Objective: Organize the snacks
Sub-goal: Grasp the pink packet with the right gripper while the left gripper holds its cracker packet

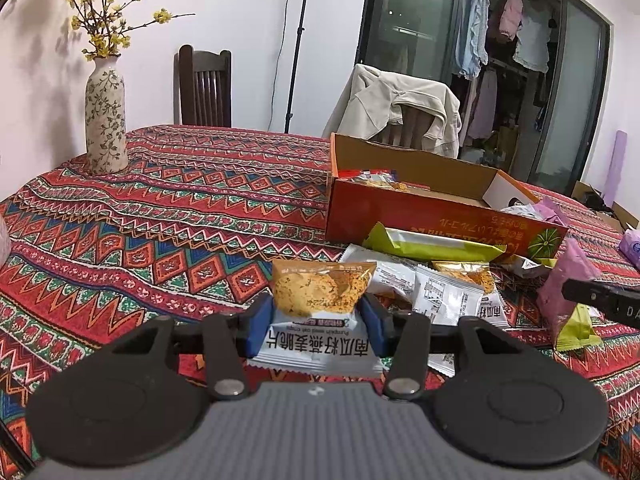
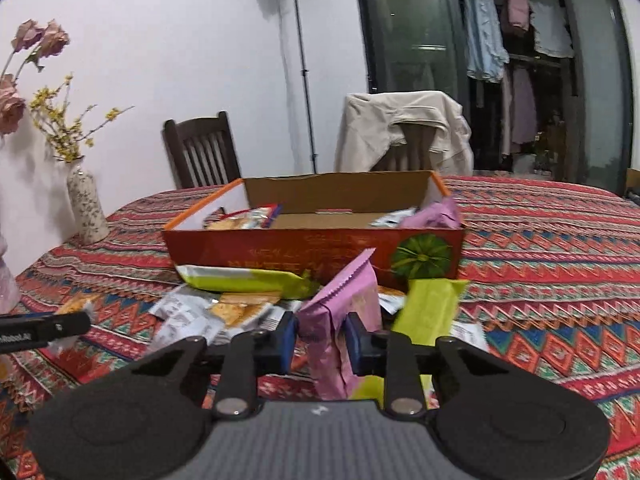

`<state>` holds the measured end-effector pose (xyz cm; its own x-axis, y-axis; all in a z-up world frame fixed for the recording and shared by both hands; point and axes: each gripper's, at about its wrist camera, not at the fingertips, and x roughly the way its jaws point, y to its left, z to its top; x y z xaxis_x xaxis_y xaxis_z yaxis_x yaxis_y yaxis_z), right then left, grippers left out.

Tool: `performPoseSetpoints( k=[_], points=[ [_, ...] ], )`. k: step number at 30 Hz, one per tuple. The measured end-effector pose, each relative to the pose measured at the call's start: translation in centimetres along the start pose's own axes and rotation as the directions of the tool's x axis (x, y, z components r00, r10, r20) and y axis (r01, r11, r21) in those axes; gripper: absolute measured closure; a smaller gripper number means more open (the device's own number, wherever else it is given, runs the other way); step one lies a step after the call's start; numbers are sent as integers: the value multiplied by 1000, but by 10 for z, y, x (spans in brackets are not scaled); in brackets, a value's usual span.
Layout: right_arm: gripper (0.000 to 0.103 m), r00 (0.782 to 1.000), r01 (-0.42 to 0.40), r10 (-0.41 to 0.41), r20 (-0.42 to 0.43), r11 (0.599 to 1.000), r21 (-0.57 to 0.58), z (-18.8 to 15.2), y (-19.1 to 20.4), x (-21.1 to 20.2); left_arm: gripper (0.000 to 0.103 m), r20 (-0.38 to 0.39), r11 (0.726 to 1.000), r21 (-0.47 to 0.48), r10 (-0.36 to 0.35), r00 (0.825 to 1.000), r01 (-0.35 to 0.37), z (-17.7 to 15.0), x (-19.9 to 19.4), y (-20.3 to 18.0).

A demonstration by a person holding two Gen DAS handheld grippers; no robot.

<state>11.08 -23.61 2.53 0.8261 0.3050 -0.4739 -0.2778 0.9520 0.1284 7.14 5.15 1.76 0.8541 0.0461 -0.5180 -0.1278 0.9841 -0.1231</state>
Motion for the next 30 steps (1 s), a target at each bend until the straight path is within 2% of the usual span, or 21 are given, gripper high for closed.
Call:
performPoseSetpoints(
  k=[2,8,13,17,24,30],
  points=[
    [77,999,33,-33,-16,999,2,-4,-4,1,54,-2,1000,3,-3,1000,3,0,0,-1],
    [75,998,53,-53,-41,999,-8,-5,-3,16,54,-7,1000,12,-9,1000,9,-1,1,-6],
    [74,993,105,-106,-52,994,-12,-2,-2,29,54,-8,1000,8,-2,1000,2,-1,2,-4],
    [81,994,103,-103,-38,995,-2,-3,-5,25,54,-3,1000,13,-3,1000,3,1,3,-5],
    [81,997,82,-82,8,997,10,3,-9,5,54,11,999,52,-12,1000,12,8,1,-16],
    [83,997,60,-59,54,998,-9,19,-9,-7,54,36,995,84,-56,998,52,33,2,-33]
  ],
)
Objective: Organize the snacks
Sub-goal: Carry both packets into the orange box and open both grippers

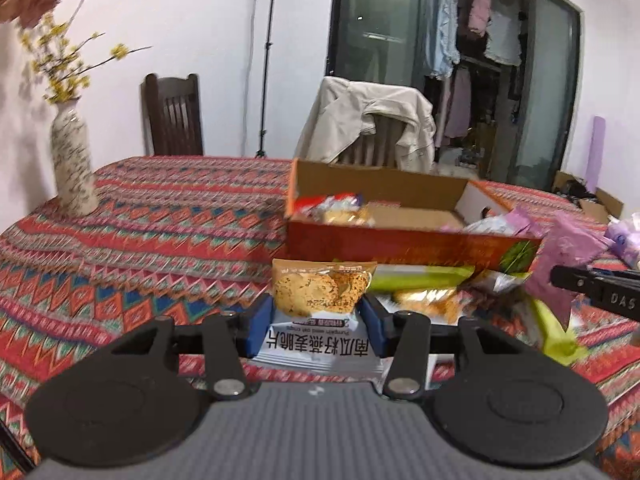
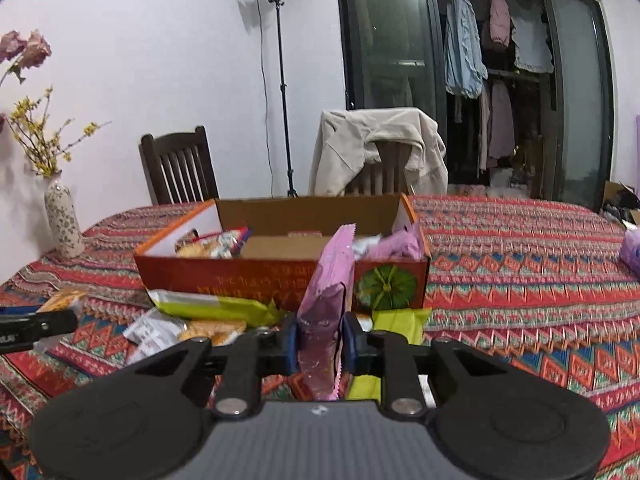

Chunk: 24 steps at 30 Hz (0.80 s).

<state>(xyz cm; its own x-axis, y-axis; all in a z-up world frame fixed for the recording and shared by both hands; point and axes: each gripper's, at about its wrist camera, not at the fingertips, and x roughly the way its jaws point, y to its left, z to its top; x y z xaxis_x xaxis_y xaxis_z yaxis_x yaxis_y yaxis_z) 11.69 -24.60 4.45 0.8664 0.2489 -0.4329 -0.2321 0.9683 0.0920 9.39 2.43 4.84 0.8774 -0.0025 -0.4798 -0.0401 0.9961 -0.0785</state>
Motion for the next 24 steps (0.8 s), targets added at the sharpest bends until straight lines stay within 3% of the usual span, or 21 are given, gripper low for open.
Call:
performPoseSetpoints(
  k=[15,24],
  points=[
    [84,995,-53,52,82,999,10,62,-3,18,53,74,998,68,-20,997,15,73,30,-50],
    [84,994,-61,54,92,996,70,105,-8,68,53,78,999,42,-1,997,-2,99,74,-66]
  ],
)
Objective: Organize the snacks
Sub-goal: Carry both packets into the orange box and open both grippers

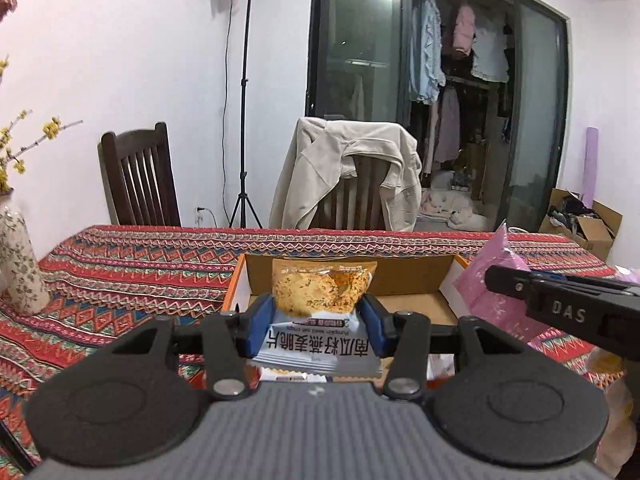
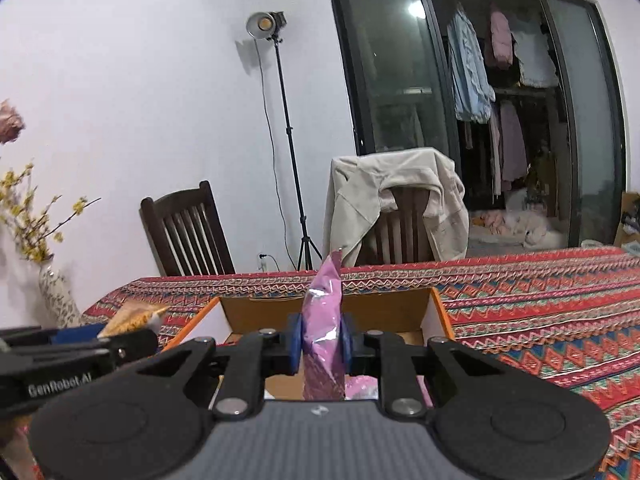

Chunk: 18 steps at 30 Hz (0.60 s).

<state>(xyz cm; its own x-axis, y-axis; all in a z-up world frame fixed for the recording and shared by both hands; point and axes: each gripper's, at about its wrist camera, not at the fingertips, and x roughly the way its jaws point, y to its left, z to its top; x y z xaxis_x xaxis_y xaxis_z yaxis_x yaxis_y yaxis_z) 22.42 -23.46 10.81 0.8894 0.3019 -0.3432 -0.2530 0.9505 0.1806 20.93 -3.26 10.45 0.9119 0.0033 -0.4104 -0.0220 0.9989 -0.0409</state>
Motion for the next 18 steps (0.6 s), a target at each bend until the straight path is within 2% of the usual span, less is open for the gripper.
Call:
performPoseSetpoints(
  k=[8,11,13,14,15,16,17,18],
  points=[
    [84,1000,-2,3,-25,998,59,-12,-15,59,53,29,999,-19,46,999,-46,-15,63,1],
    [83,999,2,0,-34,998,56,-25,-20,71,53,5,998,7,58,998,-58,-27,79,1],
    [80,998,3,1,-64,998,56,-28,-24,78,45,1,999,-5,49,999,-49,-30,83,7],
    [70,998,10,-6,-68,998,61,-29,-27,80,28,3,999,-17,38,999,-38,-31,83,10],
    [48,997,11,-6,-73,998,64,-29,-28,81,14,14,999,-26,33,999,-33,-32,81,12],
    [36,997,16,-11,-74,998,68,-30,-31,80,8,30,999,-29,39,999,-38,-32,79,13],
    [19,998,25,-21,-65,997,68,-30,-32,78,0,46,998,-30,49,998,-48,-33,76,14],
    [12,998,35,-32,-53,997,66,-31,-32,76,0,59,998,-31,53,997,-51,-33,73,14]
  ],
)
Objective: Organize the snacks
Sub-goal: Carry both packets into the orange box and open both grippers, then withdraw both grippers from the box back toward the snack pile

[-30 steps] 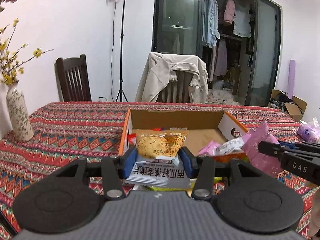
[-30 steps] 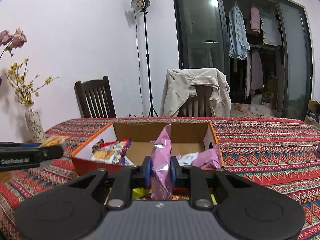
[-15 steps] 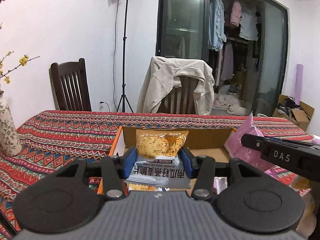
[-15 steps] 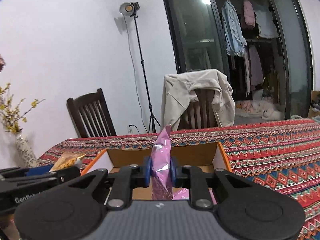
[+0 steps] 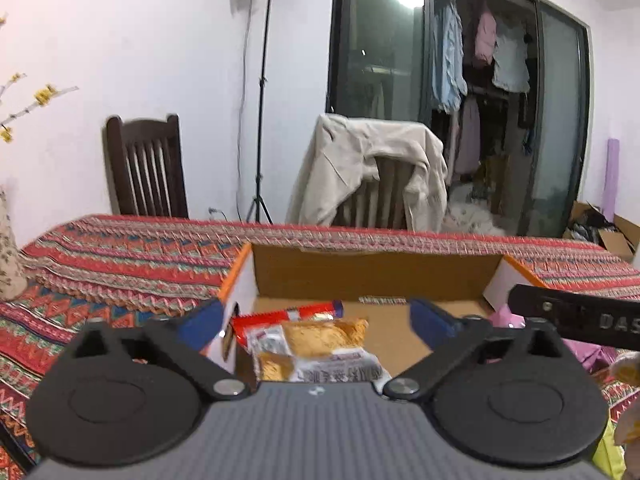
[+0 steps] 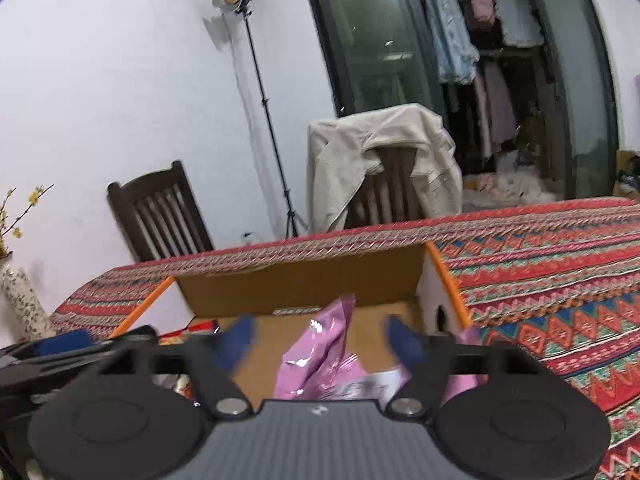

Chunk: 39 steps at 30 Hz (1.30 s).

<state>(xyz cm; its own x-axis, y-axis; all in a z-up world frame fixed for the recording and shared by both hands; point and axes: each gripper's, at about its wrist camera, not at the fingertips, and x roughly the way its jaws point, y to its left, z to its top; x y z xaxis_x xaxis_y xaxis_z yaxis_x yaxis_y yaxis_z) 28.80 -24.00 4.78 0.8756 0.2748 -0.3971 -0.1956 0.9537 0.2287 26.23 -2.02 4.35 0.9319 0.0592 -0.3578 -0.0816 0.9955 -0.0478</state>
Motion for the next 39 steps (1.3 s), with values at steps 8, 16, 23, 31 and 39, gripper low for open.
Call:
performPoseSetpoints(
  k=[8,16,23,31,39],
  points=[
    [0,999,21,-21,45,1000,-3,2,-1,-15,0,19,1000,-20,11,1000,-10,3,-12,1],
    [0,996,26,-23,91,999,-32,14,8,-43,0,-11,999,-37,17,1000,-17,19,-30,2],
    [0,993,29,-19,118,996,-87,16,14,-81,0,-36,999,-37,16,999,-17,21,-52,10],
    [0,997,62,-52,63,986,-153,-9,9,-114,0,-53,1000,-22,-9,999,8,5,-88,18],
    [0,995,83,-92,-32,975,-207,-53,2,-132,0,-83,1000,-17,-9,997,8,-32,-114,29]
  ],
)
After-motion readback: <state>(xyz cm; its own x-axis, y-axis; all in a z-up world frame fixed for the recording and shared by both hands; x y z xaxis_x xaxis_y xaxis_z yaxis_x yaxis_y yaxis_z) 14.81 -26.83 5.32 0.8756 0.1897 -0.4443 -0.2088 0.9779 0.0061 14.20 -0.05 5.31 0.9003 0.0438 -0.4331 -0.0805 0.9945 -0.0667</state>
